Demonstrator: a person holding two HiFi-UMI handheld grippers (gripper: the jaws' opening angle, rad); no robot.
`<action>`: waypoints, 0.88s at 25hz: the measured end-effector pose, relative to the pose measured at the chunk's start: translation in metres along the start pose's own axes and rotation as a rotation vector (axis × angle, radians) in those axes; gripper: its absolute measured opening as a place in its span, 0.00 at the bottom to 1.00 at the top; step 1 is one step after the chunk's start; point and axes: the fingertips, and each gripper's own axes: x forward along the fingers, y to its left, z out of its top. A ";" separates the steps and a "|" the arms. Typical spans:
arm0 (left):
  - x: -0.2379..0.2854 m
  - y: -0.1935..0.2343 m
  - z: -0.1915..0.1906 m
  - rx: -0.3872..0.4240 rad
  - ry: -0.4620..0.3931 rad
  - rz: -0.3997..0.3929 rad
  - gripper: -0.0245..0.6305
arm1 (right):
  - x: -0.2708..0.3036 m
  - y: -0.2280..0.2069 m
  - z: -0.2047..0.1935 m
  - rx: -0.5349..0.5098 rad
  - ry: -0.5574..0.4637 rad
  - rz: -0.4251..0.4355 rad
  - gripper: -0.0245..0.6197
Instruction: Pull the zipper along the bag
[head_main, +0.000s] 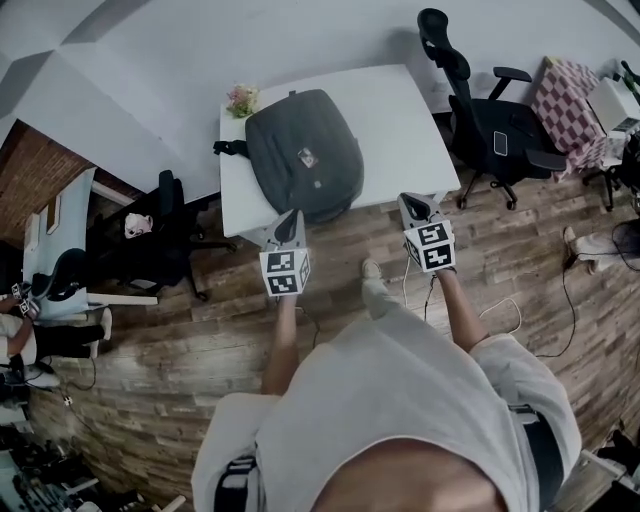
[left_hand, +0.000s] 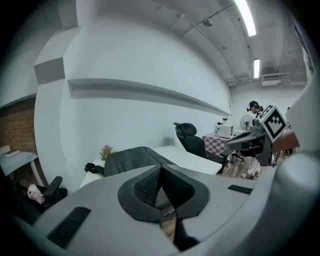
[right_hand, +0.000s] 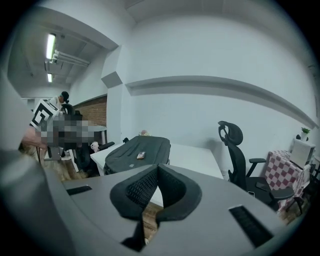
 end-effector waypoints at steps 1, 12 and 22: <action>0.011 0.001 0.003 0.005 0.007 -0.002 0.08 | 0.010 -0.008 0.003 0.003 0.002 0.004 0.06; 0.115 0.015 0.001 0.016 0.126 0.004 0.08 | 0.121 -0.070 0.018 0.007 0.055 0.097 0.06; 0.161 0.013 -0.016 0.099 0.235 -0.031 0.08 | 0.192 -0.083 0.004 0.013 0.119 0.203 0.06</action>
